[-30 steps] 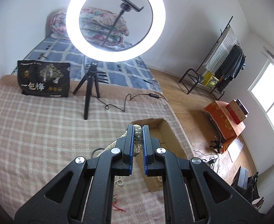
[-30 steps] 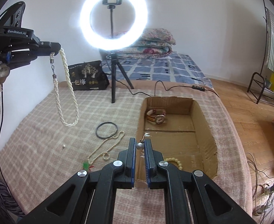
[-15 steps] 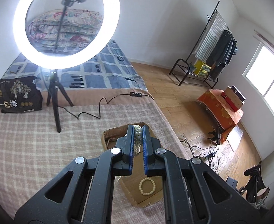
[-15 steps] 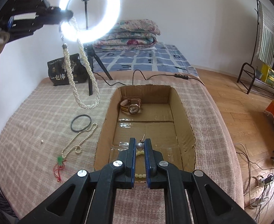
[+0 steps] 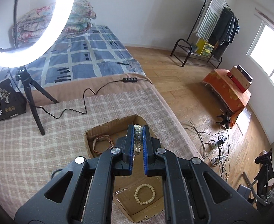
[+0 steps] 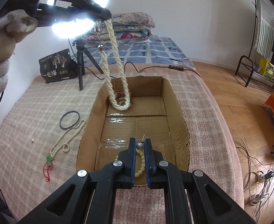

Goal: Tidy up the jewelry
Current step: 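Lower pearl necklace into box and open left tool while right tool opens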

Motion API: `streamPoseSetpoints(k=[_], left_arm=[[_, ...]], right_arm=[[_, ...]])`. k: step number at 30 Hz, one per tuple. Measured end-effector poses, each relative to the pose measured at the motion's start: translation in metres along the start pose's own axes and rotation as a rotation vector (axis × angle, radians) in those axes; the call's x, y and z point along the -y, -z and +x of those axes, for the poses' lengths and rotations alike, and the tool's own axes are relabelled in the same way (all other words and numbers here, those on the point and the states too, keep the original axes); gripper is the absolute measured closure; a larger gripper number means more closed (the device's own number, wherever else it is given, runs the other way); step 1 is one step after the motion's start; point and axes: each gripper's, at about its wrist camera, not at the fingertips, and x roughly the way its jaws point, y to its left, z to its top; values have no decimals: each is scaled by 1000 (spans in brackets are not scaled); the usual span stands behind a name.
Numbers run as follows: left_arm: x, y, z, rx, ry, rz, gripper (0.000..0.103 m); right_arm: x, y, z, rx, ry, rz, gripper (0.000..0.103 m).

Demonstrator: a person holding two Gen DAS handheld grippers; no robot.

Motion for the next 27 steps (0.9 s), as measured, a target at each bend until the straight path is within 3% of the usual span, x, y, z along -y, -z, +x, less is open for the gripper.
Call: streamPoseSetpoints(k=[12,14,15,17,18,19,22,27], left_arm=[[15,5,30,-50,5,27,97],[16,4,28,-46,6,27,97],[16,4,28,-48,2,27,96],[14,3,27,-54,6,20,72],[13,3,24,-44,6,17,53],[13,3,22,-32,0,18,48],[10,3,16,-25,-10,26,48],[4,5,9,-26,-15,22,48]], right_arm=[[3,2,5,-17,-15,10,96],[2,2,4,-14,-25,6,87],[1,2,4,-11,-29,5,75],[-2,2,3,-12,-37,-3,66],[-4,2,3,-13,-38,-8,55],[-5,2,2,-8,-31,-13,39],[-11,2,-3,22,3,-26,16],[-18,-1,-10,47,29,-49,8]])
